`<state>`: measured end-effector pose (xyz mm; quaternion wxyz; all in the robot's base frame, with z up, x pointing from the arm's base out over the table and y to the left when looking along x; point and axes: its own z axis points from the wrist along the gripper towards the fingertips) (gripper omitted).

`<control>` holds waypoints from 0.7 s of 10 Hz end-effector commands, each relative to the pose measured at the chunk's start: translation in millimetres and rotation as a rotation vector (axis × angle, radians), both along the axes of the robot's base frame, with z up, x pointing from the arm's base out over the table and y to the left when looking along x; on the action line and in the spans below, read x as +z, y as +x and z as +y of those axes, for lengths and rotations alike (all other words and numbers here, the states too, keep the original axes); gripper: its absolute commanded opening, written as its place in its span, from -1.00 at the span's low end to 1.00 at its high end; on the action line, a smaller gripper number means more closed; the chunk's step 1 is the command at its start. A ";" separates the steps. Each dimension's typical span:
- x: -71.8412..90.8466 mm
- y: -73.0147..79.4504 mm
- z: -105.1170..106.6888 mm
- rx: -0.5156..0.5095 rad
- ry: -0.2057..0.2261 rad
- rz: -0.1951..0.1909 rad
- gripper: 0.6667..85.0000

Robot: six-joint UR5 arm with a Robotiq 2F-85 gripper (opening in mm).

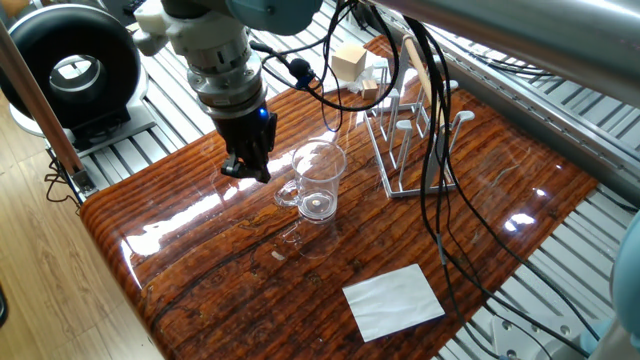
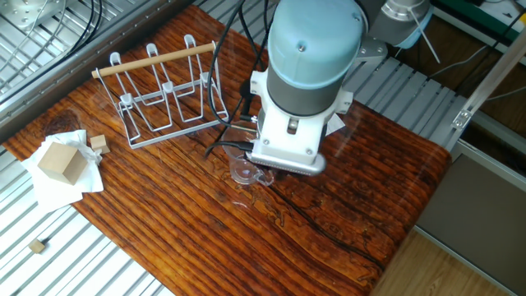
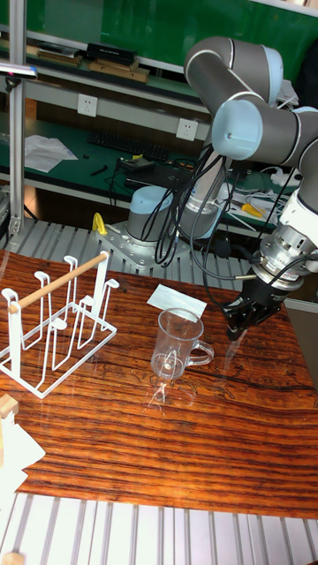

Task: Put the cup on the cup rack

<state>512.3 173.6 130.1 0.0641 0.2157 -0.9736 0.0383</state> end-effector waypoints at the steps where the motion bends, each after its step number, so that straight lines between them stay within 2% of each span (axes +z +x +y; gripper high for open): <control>1: -2.4 -4.6 0.0 -0.005 0.012 0.016 -0.98; 5: -3.7 -4.1 0.8 -0.001 0.020 0.014 -0.98; 7: -3.3 1.1 7.7 0.006 0.038 0.002 -0.98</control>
